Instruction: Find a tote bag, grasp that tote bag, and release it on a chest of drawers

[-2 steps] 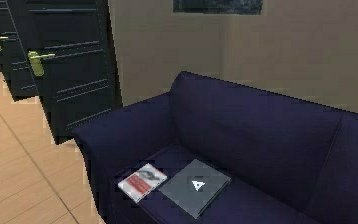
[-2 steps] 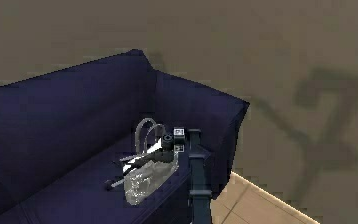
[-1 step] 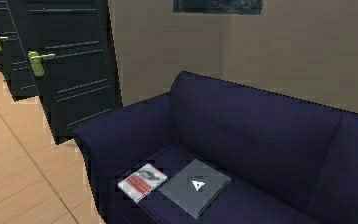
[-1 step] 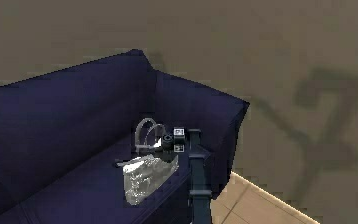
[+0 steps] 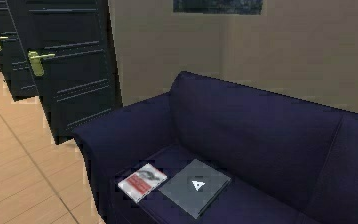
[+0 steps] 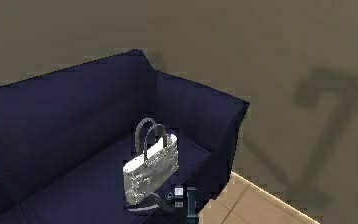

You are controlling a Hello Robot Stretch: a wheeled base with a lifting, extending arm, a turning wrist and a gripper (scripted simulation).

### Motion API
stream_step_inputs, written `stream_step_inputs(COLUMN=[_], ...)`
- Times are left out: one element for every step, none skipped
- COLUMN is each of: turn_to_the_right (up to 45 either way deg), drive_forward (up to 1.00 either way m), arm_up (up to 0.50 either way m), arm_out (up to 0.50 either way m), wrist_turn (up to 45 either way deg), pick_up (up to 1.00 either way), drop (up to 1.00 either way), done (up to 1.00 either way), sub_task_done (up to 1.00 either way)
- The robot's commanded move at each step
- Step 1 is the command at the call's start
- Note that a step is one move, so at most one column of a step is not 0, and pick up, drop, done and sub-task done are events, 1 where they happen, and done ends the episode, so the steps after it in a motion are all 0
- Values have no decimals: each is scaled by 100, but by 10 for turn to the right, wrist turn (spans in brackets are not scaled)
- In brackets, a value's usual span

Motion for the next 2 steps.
stream_step_inputs(turn_to_the_right=[0,0], drive_forward=[0,0], arm_up=[0,10], arm_out=[0,0], wrist_turn=[0,0], pick_up=[100,0], drop=[0,0], done=[0,0], sub_task_done=[0,0])
